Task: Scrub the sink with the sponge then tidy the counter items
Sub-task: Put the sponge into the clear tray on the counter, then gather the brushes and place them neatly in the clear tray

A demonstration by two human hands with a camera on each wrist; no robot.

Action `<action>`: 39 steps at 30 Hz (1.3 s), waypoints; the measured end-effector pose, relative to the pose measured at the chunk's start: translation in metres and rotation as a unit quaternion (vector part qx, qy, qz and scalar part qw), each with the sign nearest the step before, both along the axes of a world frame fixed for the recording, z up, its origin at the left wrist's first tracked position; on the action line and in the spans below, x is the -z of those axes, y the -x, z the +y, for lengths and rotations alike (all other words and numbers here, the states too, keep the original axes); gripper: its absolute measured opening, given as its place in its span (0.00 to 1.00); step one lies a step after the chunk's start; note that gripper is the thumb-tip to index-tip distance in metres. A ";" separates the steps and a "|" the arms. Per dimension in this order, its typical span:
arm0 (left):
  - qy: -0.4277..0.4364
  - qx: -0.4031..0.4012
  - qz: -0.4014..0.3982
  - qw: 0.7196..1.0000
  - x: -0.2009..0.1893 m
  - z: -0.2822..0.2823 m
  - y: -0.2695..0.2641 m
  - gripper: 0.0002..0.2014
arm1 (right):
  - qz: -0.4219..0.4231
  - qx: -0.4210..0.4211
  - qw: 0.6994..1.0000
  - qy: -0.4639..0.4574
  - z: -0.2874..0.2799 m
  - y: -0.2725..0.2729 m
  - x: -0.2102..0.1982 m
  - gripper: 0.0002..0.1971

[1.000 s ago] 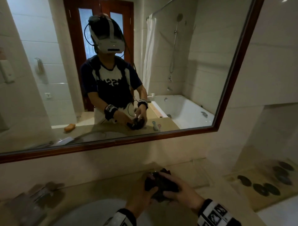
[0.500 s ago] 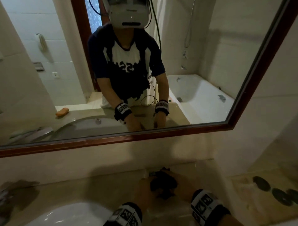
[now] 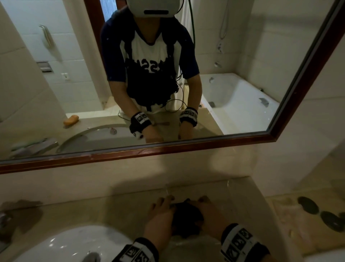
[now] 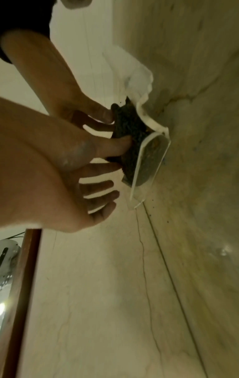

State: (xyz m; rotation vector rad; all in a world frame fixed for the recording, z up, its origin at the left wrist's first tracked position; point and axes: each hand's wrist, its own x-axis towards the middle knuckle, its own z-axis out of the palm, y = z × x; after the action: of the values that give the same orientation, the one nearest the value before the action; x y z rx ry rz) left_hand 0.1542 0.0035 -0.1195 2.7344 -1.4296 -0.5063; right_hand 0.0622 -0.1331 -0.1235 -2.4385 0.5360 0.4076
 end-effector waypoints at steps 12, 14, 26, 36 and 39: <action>-0.124 0.039 0.024 0.991 -0.003 -0.007 0.004 0.25 | 0.059 -0.027 0.993 0.099 0.017 0.000 -0.006 0.24; -0.096 0.046 0.007 0.994 -0.007 0.001 0.008 0.24 | 0.051 -0.027 0.990 0.126 0.016 0.011 -0.018 0.24; 0.024 0.055 0.012 0.998 -0.018 0.083 0.077 0.23 | 0.070 0.161 0.975 0.135 0.040 0.165 -0.039 0.23; -0.031 0.097 0.066 0.993 -0.002 0.127 0.158 0.24 | 0.135 0.202 0.962 0.125 0.112 0.254 -0.009 0.17; -0.070 0.112 0.059 0.989 0.007 0.135 0.182 0.29 | 0.158 0.193 0.961 0.118 0.123 0.259 -0.006 0.19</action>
State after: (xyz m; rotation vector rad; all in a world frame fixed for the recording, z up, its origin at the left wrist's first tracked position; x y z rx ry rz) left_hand -0.0281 0.1389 -0.1266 2.6040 -1.7438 -0.7911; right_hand -0.1970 -0.0098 -0.1177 -2.4203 1.2366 0.5975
